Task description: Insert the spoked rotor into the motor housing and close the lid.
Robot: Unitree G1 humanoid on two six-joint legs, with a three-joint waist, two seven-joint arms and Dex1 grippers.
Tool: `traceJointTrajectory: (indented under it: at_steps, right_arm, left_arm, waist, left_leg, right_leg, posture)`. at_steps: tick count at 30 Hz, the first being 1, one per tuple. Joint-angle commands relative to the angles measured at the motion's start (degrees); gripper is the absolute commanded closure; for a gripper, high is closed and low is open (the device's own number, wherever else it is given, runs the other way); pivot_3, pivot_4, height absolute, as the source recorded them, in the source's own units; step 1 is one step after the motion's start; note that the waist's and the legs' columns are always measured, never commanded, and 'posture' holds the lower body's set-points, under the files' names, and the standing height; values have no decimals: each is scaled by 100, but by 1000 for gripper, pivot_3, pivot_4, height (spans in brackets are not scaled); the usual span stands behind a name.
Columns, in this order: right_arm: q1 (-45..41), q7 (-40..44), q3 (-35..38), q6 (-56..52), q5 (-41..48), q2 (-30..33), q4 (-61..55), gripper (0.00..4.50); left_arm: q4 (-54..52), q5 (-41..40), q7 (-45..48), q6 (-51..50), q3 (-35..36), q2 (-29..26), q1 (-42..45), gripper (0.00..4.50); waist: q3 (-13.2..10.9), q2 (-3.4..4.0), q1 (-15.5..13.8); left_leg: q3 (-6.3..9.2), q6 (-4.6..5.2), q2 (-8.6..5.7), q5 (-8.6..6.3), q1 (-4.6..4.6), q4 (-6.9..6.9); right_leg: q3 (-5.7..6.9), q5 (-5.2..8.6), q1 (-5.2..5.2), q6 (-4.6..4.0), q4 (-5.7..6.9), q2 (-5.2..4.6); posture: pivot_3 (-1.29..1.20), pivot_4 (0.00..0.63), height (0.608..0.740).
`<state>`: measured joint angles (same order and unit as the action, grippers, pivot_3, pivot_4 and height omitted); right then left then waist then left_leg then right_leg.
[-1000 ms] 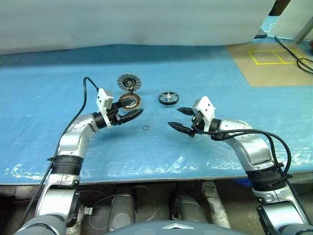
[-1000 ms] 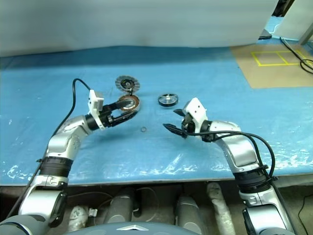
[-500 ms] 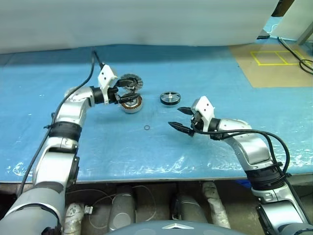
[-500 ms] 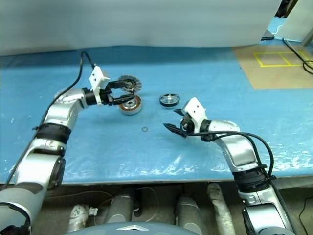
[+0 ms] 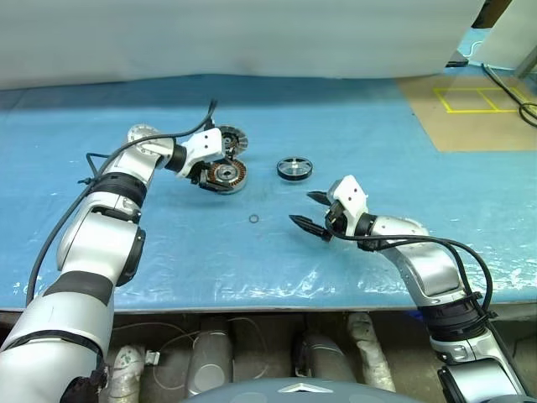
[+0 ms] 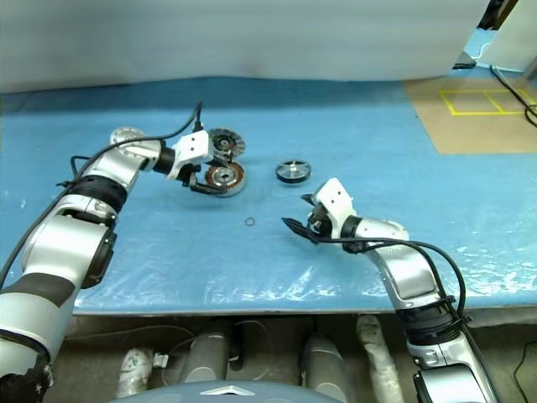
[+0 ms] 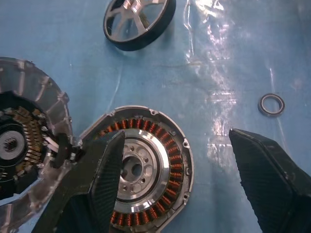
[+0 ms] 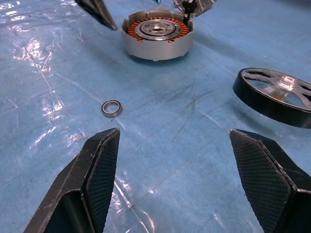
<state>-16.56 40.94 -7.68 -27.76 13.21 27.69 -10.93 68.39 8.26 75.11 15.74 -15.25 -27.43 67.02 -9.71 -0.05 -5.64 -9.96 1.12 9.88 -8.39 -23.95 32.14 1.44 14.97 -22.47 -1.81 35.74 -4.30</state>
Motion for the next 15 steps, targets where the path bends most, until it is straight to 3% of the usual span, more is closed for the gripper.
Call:
traceJointTrajectory:
  at_steps: [1,7,15]
  right_arm:
    - [64,-103,93,69,18,-24,-339,728]
    - [145,-206,113,77,0,-11,-404,728]
    - [231,-280,51,98,-57,-5,-446,728]
  left_arm:
    - [167,263,-80,65,-82,-24,235,912]
    - [412,597,-1080,-166,-36,164,332,912]
    - [490,625,-1242,-383,45,244,287,912]
  waist:
    - [0,0,-1]
    - [-1,-2,-11]
    - [-2,-4,-2]
  left_leg:
    - [0,0,0,0,0,0]
    - [2,6,-1,-2,-1,0]
    - [5,11,0,-2,-1,0]
  right_leg:
    - [0,0,0,0,0,0]
    - [2,0,2,0,-1,-1]
    - [4,0,2,0,-1,-1]
  posture:
    - [0,150,740]
    - [0,150,740]
    - [0,150,740]
